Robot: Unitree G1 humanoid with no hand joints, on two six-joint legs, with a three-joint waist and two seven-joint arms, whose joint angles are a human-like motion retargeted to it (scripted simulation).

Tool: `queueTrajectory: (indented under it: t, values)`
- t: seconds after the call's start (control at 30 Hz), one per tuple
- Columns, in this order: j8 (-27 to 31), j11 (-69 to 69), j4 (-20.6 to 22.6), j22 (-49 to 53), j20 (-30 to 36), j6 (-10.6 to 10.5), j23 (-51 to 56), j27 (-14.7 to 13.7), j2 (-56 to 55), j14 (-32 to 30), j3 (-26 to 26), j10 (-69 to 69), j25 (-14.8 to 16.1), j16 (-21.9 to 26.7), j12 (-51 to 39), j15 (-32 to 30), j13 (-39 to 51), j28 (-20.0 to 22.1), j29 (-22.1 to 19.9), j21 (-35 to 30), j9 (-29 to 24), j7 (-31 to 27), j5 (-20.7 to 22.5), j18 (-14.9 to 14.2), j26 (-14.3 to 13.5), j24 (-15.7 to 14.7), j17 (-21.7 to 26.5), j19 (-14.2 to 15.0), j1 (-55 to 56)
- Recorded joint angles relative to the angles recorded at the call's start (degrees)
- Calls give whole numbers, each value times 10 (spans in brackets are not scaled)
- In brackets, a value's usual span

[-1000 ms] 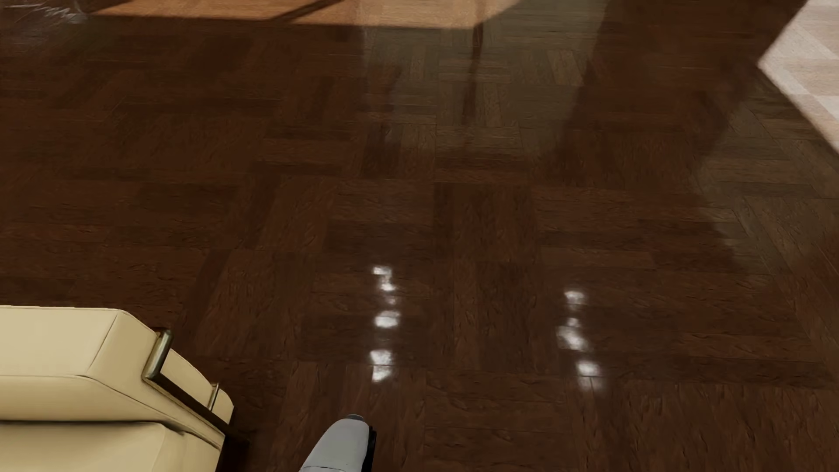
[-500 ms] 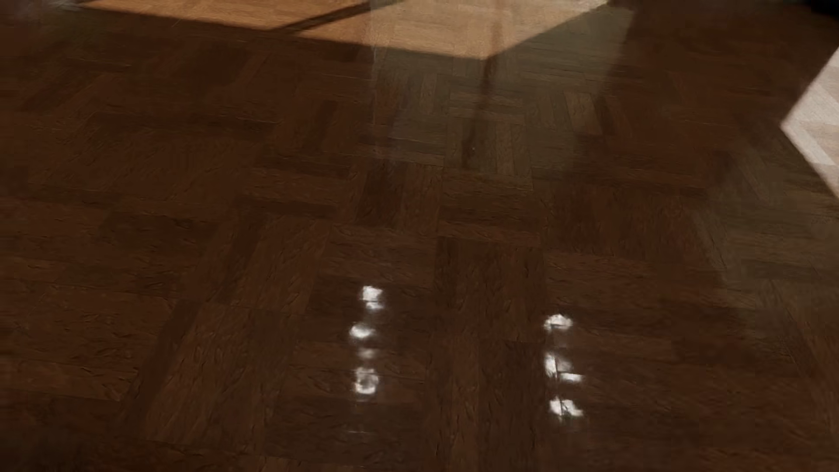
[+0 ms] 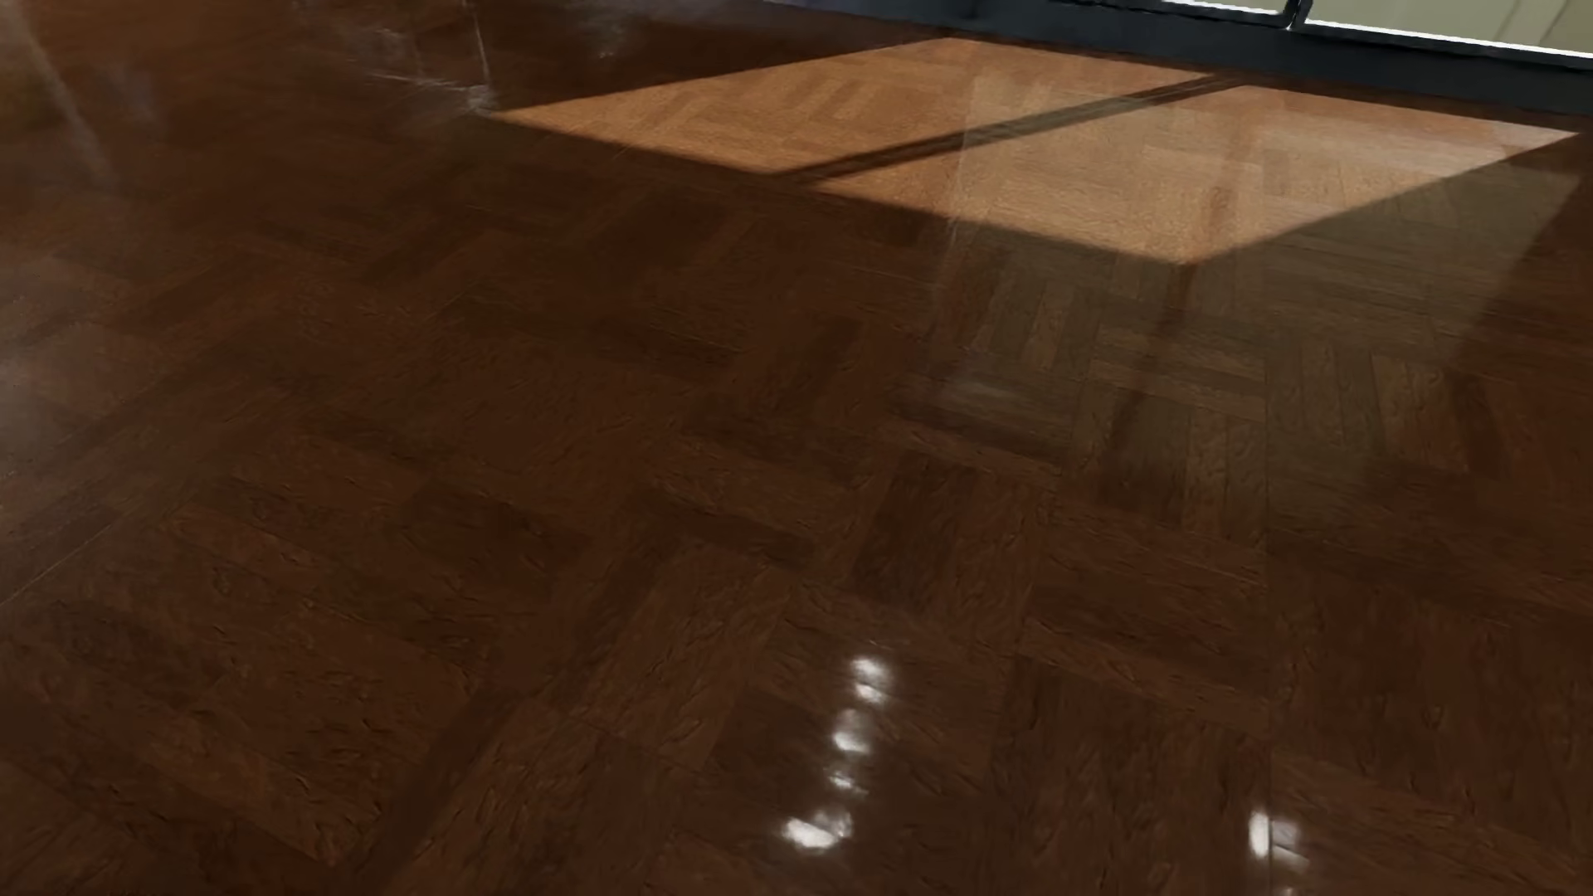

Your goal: Walk around the light yellow armchair

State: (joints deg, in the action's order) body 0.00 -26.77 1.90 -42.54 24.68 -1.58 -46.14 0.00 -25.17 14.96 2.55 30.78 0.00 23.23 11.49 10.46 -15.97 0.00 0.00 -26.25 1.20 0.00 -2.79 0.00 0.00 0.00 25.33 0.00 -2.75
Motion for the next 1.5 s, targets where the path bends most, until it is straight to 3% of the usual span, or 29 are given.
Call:
queueTrajectory:
  t: [0.1, 0.17, 0.23, 0.27, 0.37, 0.47, 0.57, 0.77, 0.87, 0.93, 1.03, 1.07, 1.1, 1.2, 1.23, 1.33, 1.37, 1.5]
  values:
    - [0, -51, -20, -137, 2, 1, -28, 0, 1, -37, -6, 21, 0, -3, 31, -44, -23, 0, 0, -25, 16, 0, 19, 0, 0, 0, -28, 0, -9]
    - [0, -74, -33, -192, -10, -4, -59, 0, 7, -148, -33, 74, 0, -4, 58, -55, -28, 0, 0, -64, 24, 0, 31, 0, 0, 0, -46, 0, 17]
    - [0, -49, -50, -201, -5, -13, -62, 0, 44, -251, -49, 218, 0, 0, 78, -41, -34, 0, 0, -94, 29, 0, 39, 0, 0, 0, -50, 0, 107]
    - [0, -35, -57, -191, 0, -18, -48, 0, 66, -229, -59, 319, 0, 3, 81, -34, -40, 0, 0, -96, 28, 0, 41, 0, 0, 0, -45, 0, 163]
    - [0, -17, -67, -138, -3, -16, -25, 0, 123, -44, -107, 601, 0, 3, 74, -12, -41, 0, 0, -97, 11, 0, 38, 0, 0, 0, -19, 0, 289]
    - [0, -6, -64, -93, -28, 2, -64, 0, 178, -16, -147, 511, 0, -8, 61, 21, -16, 0, 0, -97, 2, 0, 25, 0, 0, 0, 6, 0, 366]
    - [0, -8, -68, -57, -34, 21, -81, 0, 214, -20, -163, 569, 0, -16, 51, 49, 1, 0, 0, -63, -1, 0, 20, 0, 0, 0, 31, 0, 408]
    - [0, -7, -78, -74, -22, 42, -75, 0, 290, -117, -161, 73, 0, -9, 36, 133, 39, 0, 0, -14, 1, 0, 37, 0, 0, 0, 51, 0, 369]
    - [0, -13, -83, -124, -12, 50, -54, 0, 308, -119, -168, -33, 0, -2, 33, 136, 50, 0, 0, -1, 14, 0, 38, 0, 0, 0, 39, 0, 342]
    - [0, -20, -72, -165, 5, 65, -29, 0, 328, -160, -161, -8, 0, 3, 32, 81, 44, 0, 0, 11, 14, 0, 23, 0, 0, 0, 18, 0, 330]
    - [0, -97, -39, -189, 14, 86, 5, 0, 306, -145, -140, 9, 0, 13, 26, -179, 16, 0, 0, 5, 20, 0, -3, 0, 0, 0, -22, 0, 292]
    - [0, -153, -34, -175, 6, 83, 21, 0, 277, -132, -136, 3, 0, 15, 26, -247, 8, 0, 0, -11, 26, 0, -12, 0, 0, 0, -25, 0, 270]
    - [0, -217, -31, -151, 0, 79, 39, 0, 244, -119, -133, -1, 0, 18, 26, -268, 3, 0, 0, -26, 29, 0, -20, 0, 0, 0, -24, 0, 248]
    - [0, -375, -21, -73, -18, 62, 54, 0, 155, -83, -115, -2, 0, 26, 12, -171, 13, 0, 0, -30, 11, 0, -29, 0, 0, 0, -13, 0, 180]
    - [0, -391, -17, -61, -25, 54, 48, 0, 128, -76, -102, -4, 0, 26, 1, -166, 21, 0, 0, -25, 4, 0, -26, 0, 0, 0, -10, 0, 160]
    - [0, -335, -15, -45, -33, 31, 45, 0, 55, -55, -47, -12, 0, 30, -27, -247, 33, 0, 0, -21, -9, 0, 0, 0, 0, 0, 6, 0, 106]
    - [0, -303, -15, -40, -33, 25, 51, 0, 32, -46, -28, -13, 0, 33, -33, -248, 31, 0, 0, -21, -12, 0, 7, 0, 0, 0, 12, 0, 92]
    - [0, -142, -18, -40, -31, 11, 33, 0, -18, 2, 21, -14, 0, 35, -39, -152, 14, 0, 0, -15, -22, 0, 16, 0, 0, 0, 18, 0, 26]
